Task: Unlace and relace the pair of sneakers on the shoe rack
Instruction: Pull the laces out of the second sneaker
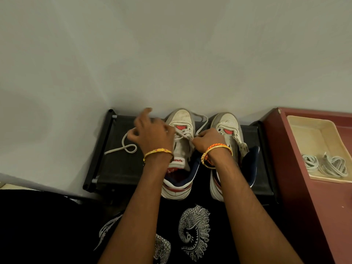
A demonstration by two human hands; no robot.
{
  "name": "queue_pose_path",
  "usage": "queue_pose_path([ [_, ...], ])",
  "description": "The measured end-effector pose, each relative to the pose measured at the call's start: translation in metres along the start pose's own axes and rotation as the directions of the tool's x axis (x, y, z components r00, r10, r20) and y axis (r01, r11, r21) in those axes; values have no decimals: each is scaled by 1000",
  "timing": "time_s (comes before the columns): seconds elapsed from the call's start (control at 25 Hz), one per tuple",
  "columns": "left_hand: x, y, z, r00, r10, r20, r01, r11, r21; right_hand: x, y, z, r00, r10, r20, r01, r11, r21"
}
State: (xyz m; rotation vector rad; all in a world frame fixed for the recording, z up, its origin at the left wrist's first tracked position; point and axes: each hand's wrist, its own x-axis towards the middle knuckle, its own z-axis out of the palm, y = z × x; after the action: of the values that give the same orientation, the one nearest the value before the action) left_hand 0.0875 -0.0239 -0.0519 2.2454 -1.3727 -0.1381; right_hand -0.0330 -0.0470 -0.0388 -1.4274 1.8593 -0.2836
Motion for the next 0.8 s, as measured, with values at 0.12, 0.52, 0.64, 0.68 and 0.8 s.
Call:
queue_pose_path([
  [0.12,10,-15,-9,958,-265,-115,231,942,-242,0,1,-2,1000,-6,2,6,1000,4],
  [0.52,-5,9,-1,949,228,217,-226,974,-33,-1,3,0,1000,-7,-28,8,1000,21],
  [0.64,-12,20,16,899,272,342,-351,916,192,0,2,1,1000,-12,-23,12,1000,16],
  [0.68,-11,20,19,907,259,333,-334,923,190,0,3,1,1000,-12,-25,13,1000,19],
  [0.8,-10,20,18,923,224,314,-284,946,159,1,3,2,999,-10,-30,11,1000,29],
])
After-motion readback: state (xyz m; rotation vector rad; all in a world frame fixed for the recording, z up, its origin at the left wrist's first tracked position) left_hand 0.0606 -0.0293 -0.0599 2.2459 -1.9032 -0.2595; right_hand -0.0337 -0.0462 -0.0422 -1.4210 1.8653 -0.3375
